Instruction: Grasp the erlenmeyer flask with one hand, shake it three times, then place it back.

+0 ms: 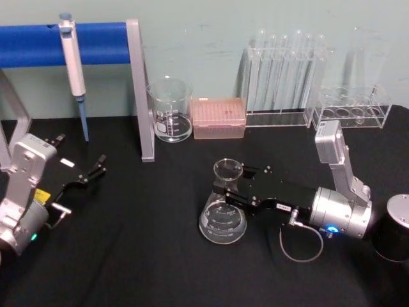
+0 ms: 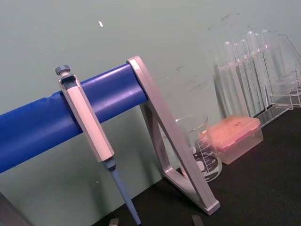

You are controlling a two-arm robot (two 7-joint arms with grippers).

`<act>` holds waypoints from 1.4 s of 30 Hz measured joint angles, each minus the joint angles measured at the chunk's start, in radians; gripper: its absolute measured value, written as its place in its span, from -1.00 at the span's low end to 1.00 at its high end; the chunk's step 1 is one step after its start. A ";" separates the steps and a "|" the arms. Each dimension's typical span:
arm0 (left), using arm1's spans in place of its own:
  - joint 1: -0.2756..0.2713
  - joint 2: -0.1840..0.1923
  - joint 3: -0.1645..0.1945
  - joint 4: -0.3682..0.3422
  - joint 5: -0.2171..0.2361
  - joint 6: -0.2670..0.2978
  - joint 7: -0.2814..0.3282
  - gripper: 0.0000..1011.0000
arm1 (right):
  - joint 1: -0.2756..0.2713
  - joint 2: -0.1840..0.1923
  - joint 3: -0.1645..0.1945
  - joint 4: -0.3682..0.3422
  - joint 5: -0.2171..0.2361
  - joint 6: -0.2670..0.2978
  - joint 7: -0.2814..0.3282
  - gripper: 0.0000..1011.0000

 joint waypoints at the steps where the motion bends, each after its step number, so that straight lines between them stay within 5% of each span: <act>1: 0.000 0.000 0.000 0.000 0.000 0.000 0.000 0.98 | 0.000 0.000 0.000 0.000 0.000 0.000 0.000 -0.04; 11: 0.000 0.000 0.000 0.000 0.000 0.000 0.000 0.98 | 0.000 0.000 0.000 0.000 0.001 0.000 0.000 0.63; 19: 0.000 0.000 0.000 0.000 0.000 0.000 0.000 0.98 | 0.000 0.000 0.000 0.000 0.001 0.000 0.000 0.98; 42: 0.000 0.000 0.000 0.000 0.000 0.000 0.000 0.98 | 0.000 0.000 0.000 0.000 0.000 0.000 0.000 0.98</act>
